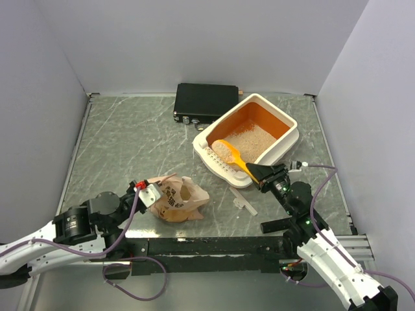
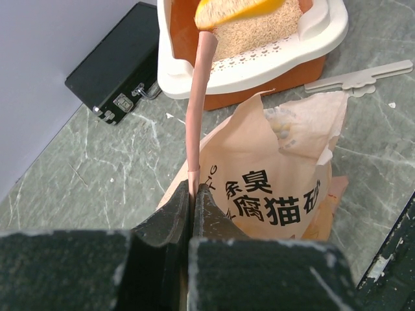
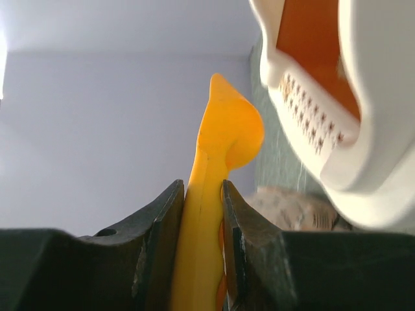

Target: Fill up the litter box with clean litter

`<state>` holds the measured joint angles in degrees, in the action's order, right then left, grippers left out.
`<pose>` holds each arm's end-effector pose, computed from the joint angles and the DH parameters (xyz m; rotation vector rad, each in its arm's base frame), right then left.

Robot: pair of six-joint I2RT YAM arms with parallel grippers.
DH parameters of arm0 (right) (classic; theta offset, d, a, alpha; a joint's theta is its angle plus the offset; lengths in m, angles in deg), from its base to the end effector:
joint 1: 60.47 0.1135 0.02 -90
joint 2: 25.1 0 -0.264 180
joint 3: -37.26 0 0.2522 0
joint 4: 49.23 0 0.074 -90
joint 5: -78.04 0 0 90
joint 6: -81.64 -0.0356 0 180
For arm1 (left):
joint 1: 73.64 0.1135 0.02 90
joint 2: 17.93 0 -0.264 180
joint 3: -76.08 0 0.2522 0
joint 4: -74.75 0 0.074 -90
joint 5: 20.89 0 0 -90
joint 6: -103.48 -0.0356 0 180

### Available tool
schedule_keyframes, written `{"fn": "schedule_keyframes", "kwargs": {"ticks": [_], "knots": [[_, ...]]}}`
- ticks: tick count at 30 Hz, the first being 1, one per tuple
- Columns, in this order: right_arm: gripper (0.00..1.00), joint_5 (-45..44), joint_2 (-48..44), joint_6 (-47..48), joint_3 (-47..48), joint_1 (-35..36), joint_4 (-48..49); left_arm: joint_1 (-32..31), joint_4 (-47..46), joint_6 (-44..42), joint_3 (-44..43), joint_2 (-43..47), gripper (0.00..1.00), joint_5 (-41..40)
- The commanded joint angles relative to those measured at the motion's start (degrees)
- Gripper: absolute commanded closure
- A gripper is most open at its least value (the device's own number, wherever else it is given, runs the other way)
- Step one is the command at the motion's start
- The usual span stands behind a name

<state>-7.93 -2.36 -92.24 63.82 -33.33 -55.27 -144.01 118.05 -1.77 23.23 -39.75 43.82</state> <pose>0.1213 0.0650 0.2281 0.8224 1.6545 1.5009 0.0462 -0.0842 0.3191 0.9548 1.4952 -0.3037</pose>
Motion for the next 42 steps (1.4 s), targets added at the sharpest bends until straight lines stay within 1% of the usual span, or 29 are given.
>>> {"fn": "schedule_keyframes", "kwargs": {"ticks": [1, 5, 8, 11, 12, 14, 15, 19, 23, 25, 26, 28, 29, 30, 31, 32, 34, 36, 39, 40, 42], "knots": [[1.0, -10.79, 0.98, 1.78, -0.4, -1.12, 6.95, -0.03, -4.84, 1.97, 1.29, 1.78, 0.99, 1.04], [1.0, -12.55, 4.41, 4.85, 1.61, -2.09, 5.03, -0.12, -6.16, 2.5, 2.35, 2.22, 0.99, 0.78], [1.0, -15.63, 7.13, 10.56, 5.65, -2.17, -0.76, -0.12, -7.48, 3.38, 3.06, 2.23, 0.99, -2.2], [1.0, -18.18, 10.47, 17.68, 11.09, -2.09, -6.83, -0.12, -7.13, 3.73, 2.88, 1.79, 0.99, -6.51], [1.0, -18.44, 11.52, 21.35, 13.98, -2.17, -7.54, -0.12, -7.04, 3.64, 2.79, 1.87, 0.99, -7.13], [1.0, -19.32, 15.12, 28.46, 17.77, -2.09, -12.54, -0.12, -7.39, 3.73, 2.97, 2.75, 0.99, -8.27], [1.0, -19.59, 18.01, 30.77, 21.88, -2.17, -14.82, -0.12, -7.57, 3.82, 3.23, 3.1, 0.99, -8.54], [1.0, -19.33, 24.62, 41.23, 29.9, -2.0, -22.46, -0.12, -7.57, 4.17, 3.5, 5.03, 0.99, -8.71], [1.0, -21.17, 31.91, 51.94, 37.2, -1.56, -28.81, -0.12, -7.57, 4.26, 3.67, 6.35, 0.99, -9.07], [1.0, -23.36, 35.78, 55.65, 40.72, -0.16, -30.74, -0.12, -7.57, 4.0, 3.67, 6.09, 0.99, -8.98], [1.0, -24.41, 36.92, 59.49, 42.56, 0.72, -32.15, -0.21, -7.57, 4.08, 3.67, 5.66, 0.99, -8.98], [1.0, -27.49, 39.91, 62.94, 44.24, 3.53, -33.12, -0.12, -7.57, 3.91, 3.58, 5.04, 0.99, -9.42], [1.0, -28.72, 40.62, 66.96, 45.29, 4.67, -33.21, -0.12, -7.39, 3.99, 3.41, 4.43, 0.99, -9.42], [1.0, -33.08, 42.11, 68.91, 45.82, 7.64, -33.3, -0.12, -7.65, 3.73, 3.41, 4.25, 0.99, -9.33], [1.0, -36.52, 42.99, 70.5, 46.35, 9.06, -33.82, -0.21, -7.92, 3.56, 3.49, 4.16, 0.99, -9.42], [1.0, -38.64, 43.87, 73.3, 47.48, 10.29, -34.18, -0.21, -8.01, 3.56, 3.5, 3.81, 0.99, -9.5], [1.0, -43.82, 44.93, 74.99, 48.11, 13.8, -34.36, -0.21, -7.65, 3.82, 3.41, 3.63, 0.99, -9.42], [1.0, -43.5, 43.02, 75.53, 49.16, 15.83, -34.1, -0.12, -7.74, 3.82, 3.67, 3.28, 0.99, -9.68], [1.0, -37.01, 38.79, 74.65, 49.51, 16.98, -32.86, -0.12, -7.57, 3.82, 3.58, 3.1, 0.99, -9.68], [1.0, -33.34, 38.0, 73.34, 50.3, 16.99, -33.39, -0.12, -7.57, 3.82, 3.58, 2.93, 0.99, -9.86], [1.0, -30.15, 35.8, 72.02, 50.4, 16.99, -32.96, -0.12, -7.57, 3.99, 3.67, 2.75, 0.99, -10.03]]}}
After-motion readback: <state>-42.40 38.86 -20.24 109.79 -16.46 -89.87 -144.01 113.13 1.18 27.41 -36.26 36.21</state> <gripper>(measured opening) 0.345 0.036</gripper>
